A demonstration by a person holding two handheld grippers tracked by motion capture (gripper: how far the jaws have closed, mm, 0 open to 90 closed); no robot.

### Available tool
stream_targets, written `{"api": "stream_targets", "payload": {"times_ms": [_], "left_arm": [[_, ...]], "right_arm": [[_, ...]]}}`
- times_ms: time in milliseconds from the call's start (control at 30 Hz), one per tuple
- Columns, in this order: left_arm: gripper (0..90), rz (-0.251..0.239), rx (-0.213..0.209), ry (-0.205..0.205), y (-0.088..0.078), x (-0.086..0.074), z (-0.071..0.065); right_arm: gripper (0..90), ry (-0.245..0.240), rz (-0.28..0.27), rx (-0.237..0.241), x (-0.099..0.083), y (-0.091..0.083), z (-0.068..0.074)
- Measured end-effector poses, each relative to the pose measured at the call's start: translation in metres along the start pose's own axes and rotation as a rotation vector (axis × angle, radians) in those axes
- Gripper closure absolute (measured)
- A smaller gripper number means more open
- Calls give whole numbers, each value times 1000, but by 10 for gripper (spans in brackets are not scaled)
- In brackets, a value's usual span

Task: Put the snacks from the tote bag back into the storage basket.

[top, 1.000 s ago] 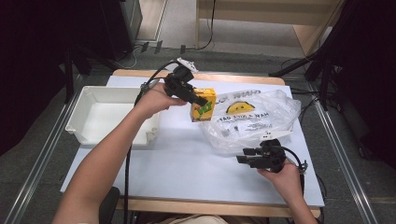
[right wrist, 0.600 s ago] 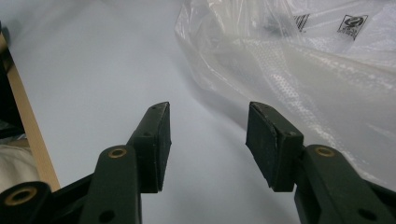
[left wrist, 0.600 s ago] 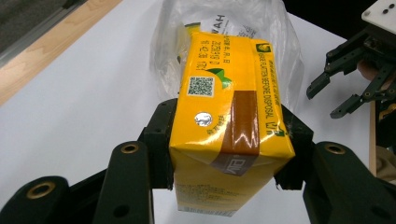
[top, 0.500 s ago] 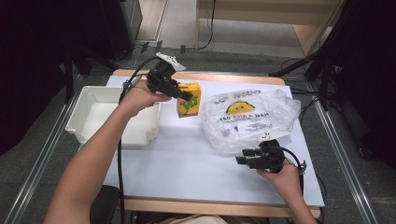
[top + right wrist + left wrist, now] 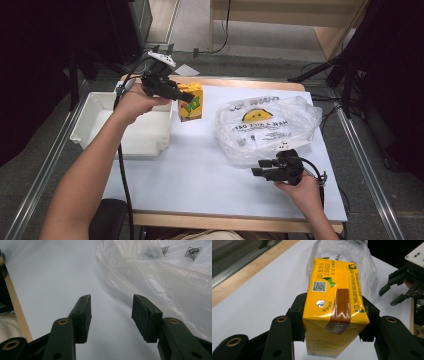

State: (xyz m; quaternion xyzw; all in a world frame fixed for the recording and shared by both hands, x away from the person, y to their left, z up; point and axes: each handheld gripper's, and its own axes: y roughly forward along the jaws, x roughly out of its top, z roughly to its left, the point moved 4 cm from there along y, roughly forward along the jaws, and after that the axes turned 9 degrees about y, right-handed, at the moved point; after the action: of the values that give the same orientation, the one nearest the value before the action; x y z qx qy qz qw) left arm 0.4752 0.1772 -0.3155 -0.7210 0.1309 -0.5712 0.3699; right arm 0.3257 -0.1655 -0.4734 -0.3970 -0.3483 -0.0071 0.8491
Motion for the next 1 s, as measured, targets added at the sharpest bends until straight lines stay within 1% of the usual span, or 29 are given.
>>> {"api": "stream_targets", "payload": {"times_ms": [133,233,400,500,733,800,933,1000], "left_arm": [[519,2,23,-7,-10,-5,5],[519,0,31,-13,-14,-8,8],[519,6,47,-38,-22,-17,15],[519,15,69,-46,-28,-21,20],[519,4,104,-80,-43,-33,31],[519,11,111,-85,-45,-37,33],[519,36,130,-82,-50,-43,37],[519,37,139,-91,-54,-46,39]], "right_arm": [[509,1,-2,-1,0,0,-1],[509,0,1,0,0,0,0],[510,-2,3,4,1,2,0],[510,0,2,6,1,2,1],[510,-6,7,10,2,4,1],[510,-6,9,10,2,4,1],[510,-5,8,10,3,4,1],[510,-6,8,10,2,4,1]]}}
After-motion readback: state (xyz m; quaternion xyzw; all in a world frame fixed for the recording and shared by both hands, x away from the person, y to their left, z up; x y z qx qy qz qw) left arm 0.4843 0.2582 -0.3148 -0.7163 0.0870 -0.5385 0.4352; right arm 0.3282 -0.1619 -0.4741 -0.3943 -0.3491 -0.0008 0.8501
